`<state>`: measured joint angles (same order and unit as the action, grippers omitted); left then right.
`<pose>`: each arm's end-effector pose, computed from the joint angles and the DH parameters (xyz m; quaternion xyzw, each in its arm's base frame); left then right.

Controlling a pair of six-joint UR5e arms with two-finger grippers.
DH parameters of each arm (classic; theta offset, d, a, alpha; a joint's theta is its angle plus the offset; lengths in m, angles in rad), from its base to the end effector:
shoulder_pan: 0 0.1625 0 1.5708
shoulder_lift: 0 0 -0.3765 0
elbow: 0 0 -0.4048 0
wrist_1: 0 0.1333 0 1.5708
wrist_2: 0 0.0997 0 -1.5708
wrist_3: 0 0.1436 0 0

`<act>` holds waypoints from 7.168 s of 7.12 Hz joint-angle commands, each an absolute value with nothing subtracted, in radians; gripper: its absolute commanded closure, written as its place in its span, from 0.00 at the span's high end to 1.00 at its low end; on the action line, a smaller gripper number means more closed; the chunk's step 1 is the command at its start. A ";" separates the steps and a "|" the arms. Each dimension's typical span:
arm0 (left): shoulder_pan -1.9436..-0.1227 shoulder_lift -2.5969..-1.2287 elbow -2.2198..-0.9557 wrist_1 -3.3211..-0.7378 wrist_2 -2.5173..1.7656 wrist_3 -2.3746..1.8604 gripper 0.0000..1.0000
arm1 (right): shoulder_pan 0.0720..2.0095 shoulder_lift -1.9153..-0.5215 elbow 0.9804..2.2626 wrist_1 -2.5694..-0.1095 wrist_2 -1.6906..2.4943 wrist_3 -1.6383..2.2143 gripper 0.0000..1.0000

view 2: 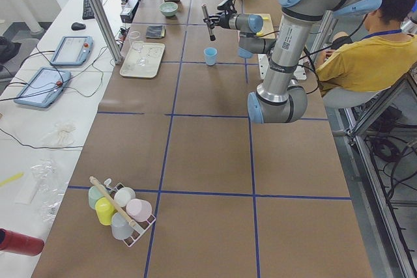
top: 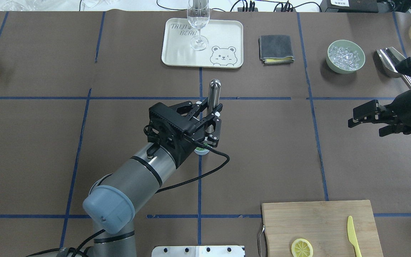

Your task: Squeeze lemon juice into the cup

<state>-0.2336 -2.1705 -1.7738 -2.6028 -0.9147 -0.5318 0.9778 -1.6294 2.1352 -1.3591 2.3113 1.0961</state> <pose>0.5108 -0.3486 0.0562 0.6042 0.4882 -0.0098 0.6297 -0.2363 -0.4158 0.3565 -0.0360 -0.4697 0.0942 0.8770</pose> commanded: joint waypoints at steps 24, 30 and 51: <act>-0.873 -1.640 -1.654 -1.908 -2.166 -0.793 0.00 | 1.095 -1.741 2.089 -1.361 2.318 0.850 1.00; -0.873 -1.658 -1.638 -1.904 -2.166 -0.795 1.00 | 1.095 -1.740 2.091 -1.361 2.319 0.851 1.00; -1.635 -1.459 -1.724 -1.548 -2.342 0.141 1.00 | 1.457 -1.749 1.841 -1.585 2.431 0.129 1.00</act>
<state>-1.6355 -1.4667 -1.7237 -1.5518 -2.3429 0.1410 1.4570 -1.7482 1.8421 -1.5852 2.4325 0.1293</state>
